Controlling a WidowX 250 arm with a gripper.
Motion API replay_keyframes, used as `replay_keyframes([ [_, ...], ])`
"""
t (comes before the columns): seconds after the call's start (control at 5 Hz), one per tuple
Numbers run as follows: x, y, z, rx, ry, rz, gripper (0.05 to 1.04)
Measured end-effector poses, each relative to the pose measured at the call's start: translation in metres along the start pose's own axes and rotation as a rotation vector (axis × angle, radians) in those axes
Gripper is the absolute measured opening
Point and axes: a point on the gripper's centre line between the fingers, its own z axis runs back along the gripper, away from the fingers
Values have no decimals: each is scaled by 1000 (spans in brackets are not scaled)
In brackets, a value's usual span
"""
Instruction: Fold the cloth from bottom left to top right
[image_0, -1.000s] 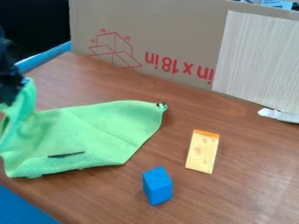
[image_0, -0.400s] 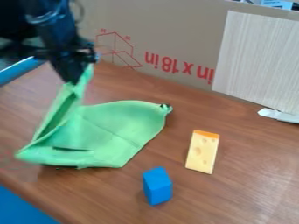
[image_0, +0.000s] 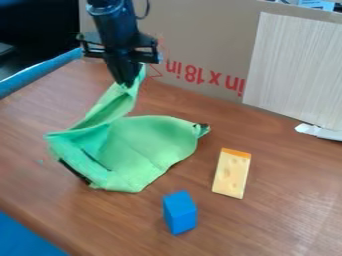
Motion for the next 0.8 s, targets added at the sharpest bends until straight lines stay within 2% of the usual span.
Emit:
replay_keyframes([
  [0.2,7,-19,-1,-5,-7,-10,52],
  [0.4,9,-25,-2,19,-33,2,52],
  [0.8,3,-50,-10,18,-57,-46,51],
])
